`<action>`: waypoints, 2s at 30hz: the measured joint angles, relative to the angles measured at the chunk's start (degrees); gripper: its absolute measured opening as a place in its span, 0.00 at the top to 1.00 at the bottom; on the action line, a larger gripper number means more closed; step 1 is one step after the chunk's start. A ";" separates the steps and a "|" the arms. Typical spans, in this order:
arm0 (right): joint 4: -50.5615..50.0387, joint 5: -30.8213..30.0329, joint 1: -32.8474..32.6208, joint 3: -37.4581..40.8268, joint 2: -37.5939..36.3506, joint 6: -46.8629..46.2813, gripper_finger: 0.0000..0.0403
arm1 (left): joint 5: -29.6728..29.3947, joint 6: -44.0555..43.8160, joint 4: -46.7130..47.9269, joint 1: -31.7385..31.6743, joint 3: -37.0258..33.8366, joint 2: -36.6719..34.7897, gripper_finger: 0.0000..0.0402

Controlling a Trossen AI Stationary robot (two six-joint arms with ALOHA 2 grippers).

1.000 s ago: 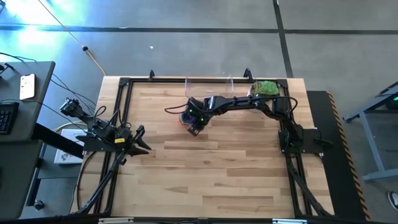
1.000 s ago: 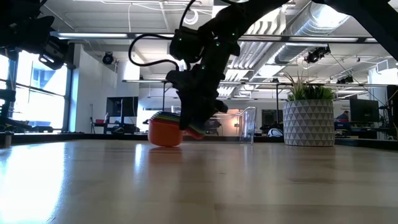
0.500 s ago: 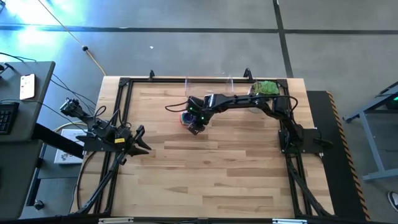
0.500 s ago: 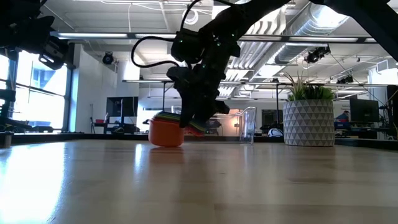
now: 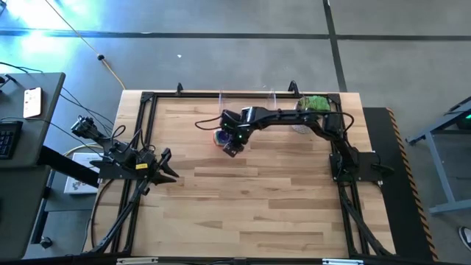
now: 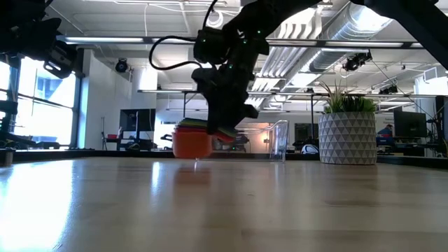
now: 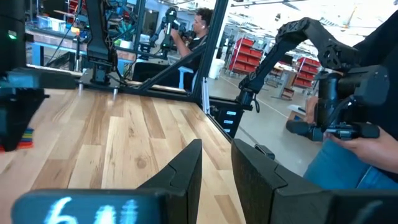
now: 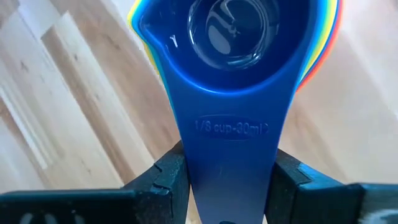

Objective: Nest measuring cups in basket
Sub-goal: Put the stacked measuring cups into the transparent bin

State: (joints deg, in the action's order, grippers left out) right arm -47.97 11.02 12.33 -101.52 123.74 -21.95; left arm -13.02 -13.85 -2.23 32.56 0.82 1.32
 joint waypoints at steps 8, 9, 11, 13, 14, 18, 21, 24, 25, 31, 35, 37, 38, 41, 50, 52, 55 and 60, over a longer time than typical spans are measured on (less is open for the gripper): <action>0.14 1.33 0.13 0.24 0.74 -0.12 0.68 | 0.01 0.00 0.01 0.00 0.00 0.00 0.81; -0.38 0.92 0.16 0.24 0.95 -0.25 0.68 | 0.00 -0.02 0.01 0.00 0.00 0.01 0.81; -0.16 0.62 0.01 0.24 1.47 -0.52 0.68 | 0.01 -0.01 0.00 -0.01 0.00 0.01 0.81; -0.22 0.43 -0.32 0.24 1.62 -0.77 0.68 | -0.01 0.00 -0.01 0.00 0.00 0.00 0.81; -0.22 -0.10 -0.44 0.24 1.62 -0.77 0.67 | -0.01 0.00 -0.03 -0.02 0.00 0.00 0.81; -0.02 -1.57 -0.86 0.24 1.62 -0.66 0.66 | 0.00 0.00 0.00 0.00 0.00 0.01 0.81; 0.15 -1.57 -0.82 0.24 1.62 -0.95 0.66 | 0.01 0.00 -0.01 0.00 0.00 0.00 0.81; 0.79 -1.58 -0.84 0.24 1.62 -1.15 0.65 | 0.01 0.00 -0.01 0.00 0.00 0.00 0.81; 0.84 -1.54 -0.84 0.24 1.62 -1.15 0.65 | 0.01 0.00 0.01 0.00 0.00 0.02 0.81; 1.77 -1.46 -0.84 0.24 1.62 -2.01 0.58 | 0.00 0.00 0.01 -0.01 0.00 0.00 0.81; 1.75 -2.38 -0.84 0.24 1.62 -2.02 0.51 | -0.01 0.00 0.01 -0.02 0.00 0.00 0.81; 1.73 -3.08 -0.84 0.24 1.62 -2.01 0.49 | 0.01 -0.02 0.01 -0.02 0.00 0.00 0.81; 1.73 -3.35 -0.84 0.24 1.62 -2.02 0.49 | -0.01 0.00 0.01 -0.01 0.00 0.01 0.81; 1.95 -3.47 -0.86 0.24 1.64 -2.04 0.48 | 0.00 -0.01 0.01 -0.01 0.00 0.00 0.81; 2.56 -6.60 -1.94 0.24 1.64 -3.44 0.48 | 0.01 -0.02 0.01 -0.01 0.00 0.00 0.81; 2.79 -6.98 -1.89 0.20 1.99 -3.70 0.48 | -0.01 0.00 0.01 0.00 0.00 0.00 0.81; 3.20 -7.40 -1.94 0.17 3.29 -3.76 0.48 | -0.01 0.00 0.00 0.00 0.00 0.01 0.81; 3.99 -8.42 -1.98 0.22 3.56 -4.83 0.48 | 0.01 -0.01 0.00 -0.01 0.00 0.01 0.81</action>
State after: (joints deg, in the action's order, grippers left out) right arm -43.98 2.61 10.35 -101.30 127.31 -26.79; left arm -13.02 -13.86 -2.23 32.55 0.82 1.34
